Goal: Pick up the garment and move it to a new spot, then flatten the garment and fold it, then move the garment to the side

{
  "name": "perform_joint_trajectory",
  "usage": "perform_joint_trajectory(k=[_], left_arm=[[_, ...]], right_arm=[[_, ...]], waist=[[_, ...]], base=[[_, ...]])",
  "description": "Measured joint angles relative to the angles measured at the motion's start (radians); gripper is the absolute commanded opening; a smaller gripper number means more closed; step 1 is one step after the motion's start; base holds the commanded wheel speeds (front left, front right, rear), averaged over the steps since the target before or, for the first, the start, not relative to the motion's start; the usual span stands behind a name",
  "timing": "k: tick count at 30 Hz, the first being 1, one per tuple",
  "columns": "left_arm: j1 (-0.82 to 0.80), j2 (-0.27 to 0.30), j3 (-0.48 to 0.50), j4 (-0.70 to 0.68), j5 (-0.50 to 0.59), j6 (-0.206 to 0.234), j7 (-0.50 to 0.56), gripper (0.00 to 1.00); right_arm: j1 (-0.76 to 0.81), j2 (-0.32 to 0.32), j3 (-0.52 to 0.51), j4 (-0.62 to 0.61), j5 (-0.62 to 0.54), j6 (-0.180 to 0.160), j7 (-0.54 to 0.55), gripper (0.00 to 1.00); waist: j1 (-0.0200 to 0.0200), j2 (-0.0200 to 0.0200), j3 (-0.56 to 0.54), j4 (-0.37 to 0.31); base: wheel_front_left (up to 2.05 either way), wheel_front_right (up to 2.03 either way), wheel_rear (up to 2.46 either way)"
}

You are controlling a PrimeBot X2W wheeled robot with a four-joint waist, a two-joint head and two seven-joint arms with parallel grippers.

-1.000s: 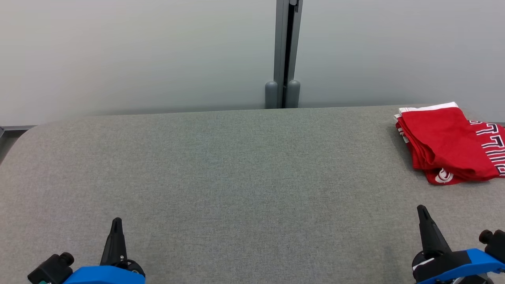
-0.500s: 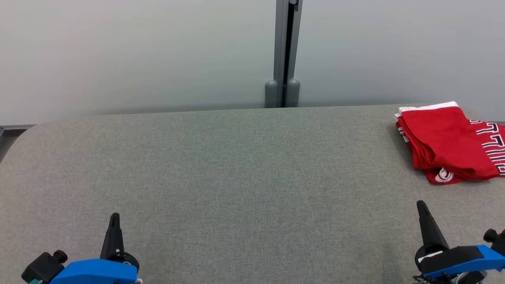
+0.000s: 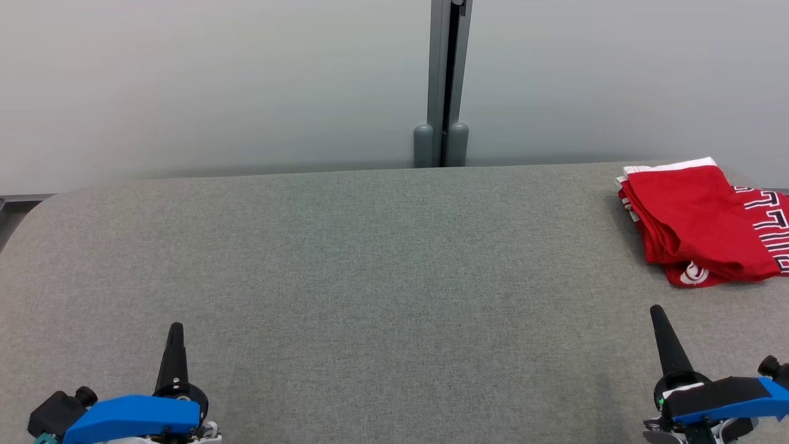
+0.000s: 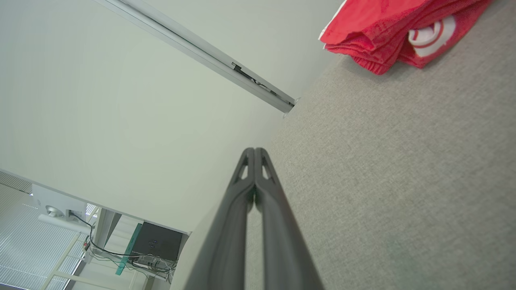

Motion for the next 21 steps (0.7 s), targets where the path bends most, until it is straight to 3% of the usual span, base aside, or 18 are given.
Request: perform_joint_trajectory(k=[21], left_arm=[[-0.031,-0.007,0.025,-0.012,-0.189,0.0,0.053,0.0]], right_arm=[[-0.023,-0.001,0.003,0.011,0.218,0.0,0.026,0.0]], waist=[[0.0,0.0,0.004,-0.001]], base=[[0.0,0.0,0.0]])
